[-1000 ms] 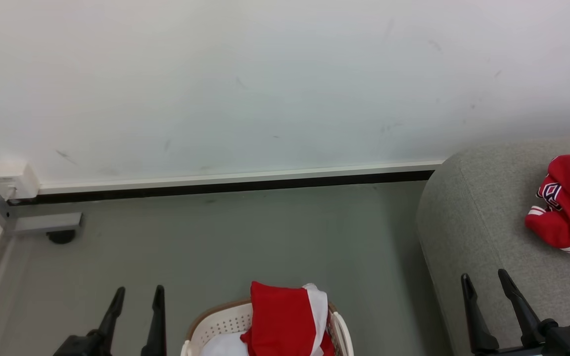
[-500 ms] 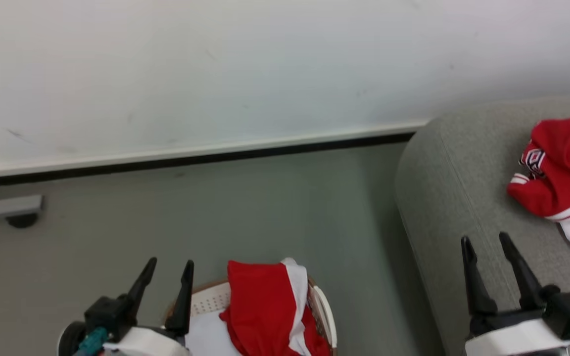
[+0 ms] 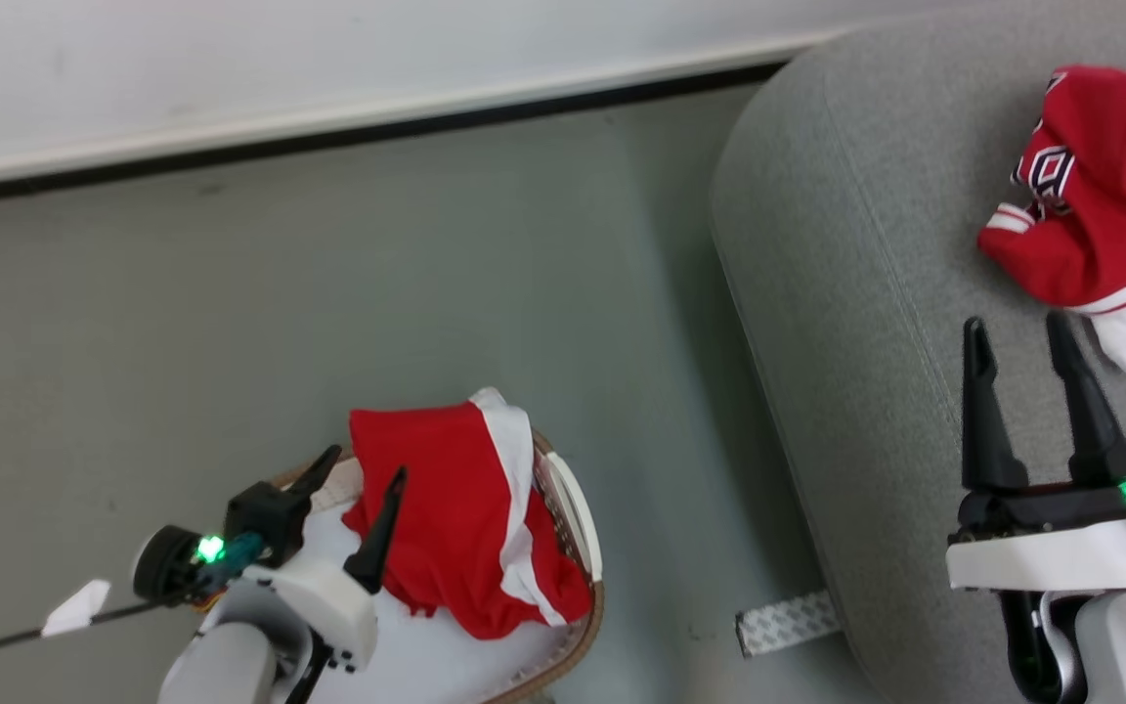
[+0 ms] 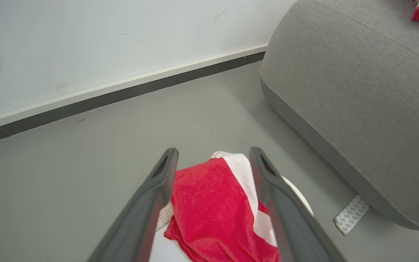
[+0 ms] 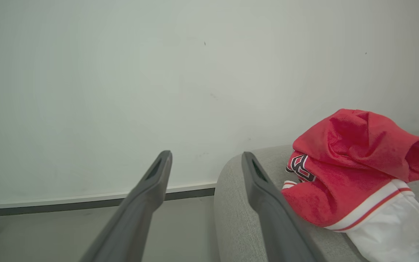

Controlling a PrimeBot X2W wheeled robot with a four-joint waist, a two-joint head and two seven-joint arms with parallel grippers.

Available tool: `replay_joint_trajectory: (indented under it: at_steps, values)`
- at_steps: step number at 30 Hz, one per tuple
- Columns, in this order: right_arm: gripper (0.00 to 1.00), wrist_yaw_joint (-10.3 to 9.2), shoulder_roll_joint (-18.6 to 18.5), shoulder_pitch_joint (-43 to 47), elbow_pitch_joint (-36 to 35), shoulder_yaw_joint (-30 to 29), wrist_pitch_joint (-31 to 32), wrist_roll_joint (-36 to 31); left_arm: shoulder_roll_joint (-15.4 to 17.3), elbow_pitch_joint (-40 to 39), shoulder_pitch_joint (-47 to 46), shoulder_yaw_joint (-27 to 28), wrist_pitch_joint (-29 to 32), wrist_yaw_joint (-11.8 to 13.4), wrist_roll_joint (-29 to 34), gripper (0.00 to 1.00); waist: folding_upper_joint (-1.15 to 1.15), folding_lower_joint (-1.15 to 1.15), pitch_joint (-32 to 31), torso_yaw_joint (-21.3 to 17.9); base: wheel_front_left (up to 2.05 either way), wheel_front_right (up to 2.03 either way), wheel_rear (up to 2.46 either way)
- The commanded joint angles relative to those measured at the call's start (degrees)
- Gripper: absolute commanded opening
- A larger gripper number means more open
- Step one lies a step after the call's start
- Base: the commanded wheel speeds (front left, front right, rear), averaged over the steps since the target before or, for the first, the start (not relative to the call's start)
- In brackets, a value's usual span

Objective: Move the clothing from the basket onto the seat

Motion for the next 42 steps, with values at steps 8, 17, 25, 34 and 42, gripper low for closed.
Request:
replay_joint_trajectory:
  at_steps: [8,17,25,34,42]
  values:
    - [1.00,-0.13,0.08,-3.30,-3.45,-1.57,0.00,1.74,0.86,12.05,-9.73,-8.38,3.20,0.10,-2.29,1.00,0.00,-0.02,9.88,-3.52,0.00,0.00,0.00]
    - [1.00,-0.13,0.10,-5.68,-7.29,-1.37,0.00,3.60,2.01,25.44,-18.60,-17.27,11.03,0.10,-8.70,1.00,0.00,-0.02,17.09,-6.66,0.00,0.00,0.00]
    - [1.00,-0.13,0.10,-6.94,-10.16,0.25,-0.01,5.71,5.04,31.75,-24.11,-21.17,15.41,0.09,-12.41,1.00,0.00,-0.02,23.57,-9.68,0.00,0.00,0.00]
    - [1.00,-0.13,0.10,-7.78,-12.82,2.36,0.00,5.71,8.39,35.68,-28.93,-24.32,19.68,0.09,-12.78,1.00,0.00,-0.02,29.52,-11.98,0.00,0.00,0.00]
    - [1.00,-0.13,0.10,-6.37,-13.66,2.43,0.00,5.93,6.73,35.91,-29.88,-27.69,20.01,0.03,-14.42,0.75,0.00,-0.02,30.28,-11.85,0.00,0.00,0.00]
